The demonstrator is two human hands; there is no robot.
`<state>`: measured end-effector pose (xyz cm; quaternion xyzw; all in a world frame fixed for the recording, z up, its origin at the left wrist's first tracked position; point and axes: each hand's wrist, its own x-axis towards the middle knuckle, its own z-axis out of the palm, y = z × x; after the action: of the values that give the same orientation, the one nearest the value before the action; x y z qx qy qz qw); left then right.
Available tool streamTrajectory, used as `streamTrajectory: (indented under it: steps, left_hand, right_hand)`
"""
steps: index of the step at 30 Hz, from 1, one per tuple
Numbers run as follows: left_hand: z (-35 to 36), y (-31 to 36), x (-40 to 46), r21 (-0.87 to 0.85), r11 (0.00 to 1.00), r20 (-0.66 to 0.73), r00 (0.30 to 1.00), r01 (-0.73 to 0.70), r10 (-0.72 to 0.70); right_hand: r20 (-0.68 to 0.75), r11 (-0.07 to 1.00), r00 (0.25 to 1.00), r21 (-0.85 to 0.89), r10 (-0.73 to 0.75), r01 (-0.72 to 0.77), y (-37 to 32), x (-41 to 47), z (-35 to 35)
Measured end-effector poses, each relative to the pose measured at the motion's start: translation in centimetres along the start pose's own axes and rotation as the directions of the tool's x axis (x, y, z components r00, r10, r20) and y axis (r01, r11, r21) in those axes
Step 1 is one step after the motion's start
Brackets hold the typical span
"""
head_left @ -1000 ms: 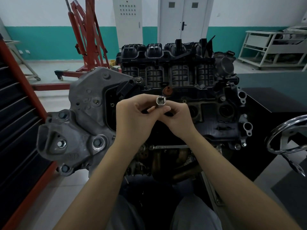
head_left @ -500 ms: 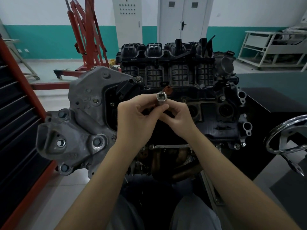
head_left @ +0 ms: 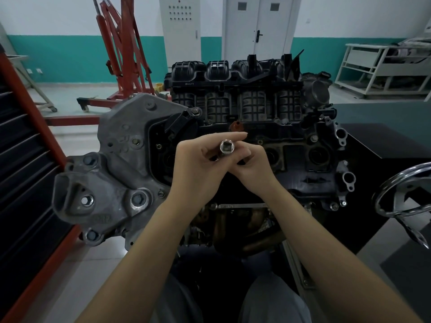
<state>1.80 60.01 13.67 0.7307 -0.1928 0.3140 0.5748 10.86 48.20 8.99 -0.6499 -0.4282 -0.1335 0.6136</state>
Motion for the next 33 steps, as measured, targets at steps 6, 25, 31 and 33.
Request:
streamTrajectory:
  steps: [6, 25, 31, 33]
  left_hand:
    - [-0.1, -0.3, 0.0, 0.021, 1.0, 0.003, 1.0, -0.021, 0.02]
    - [-0.7, 0.3, -0.3, -0.059, 0.998, 0.09, 0.995, -0.036, 0.041]
    - [-0.4, 0.3, -0.4, 0.032, 0.998, 0.048, 0.997, -0.062, 0.06]
    - [-0.3, 0.4, -0.5, 0.045, 0.998, -0.008, 0.999, -0.048, 0.049]
  right_hand:
    - [-0.032, 1.0, 0.999, -0.007, 0.027, -0.027, 0.1, 0.0, 0.0]
    - [-0.006, 0.999, 0.999, 0.037, 0.031, -0.031, -0.7, -0.1, 0.4]
    - [-0.063, 0.996, 0.996, 0.071, 0.055, -0.05, 0.0, -0.1, 0.3]
    - [-0.064, 0.995, 0.997, 0.087, 0.051, -0.046, -0.1, -0.2, 0.4]
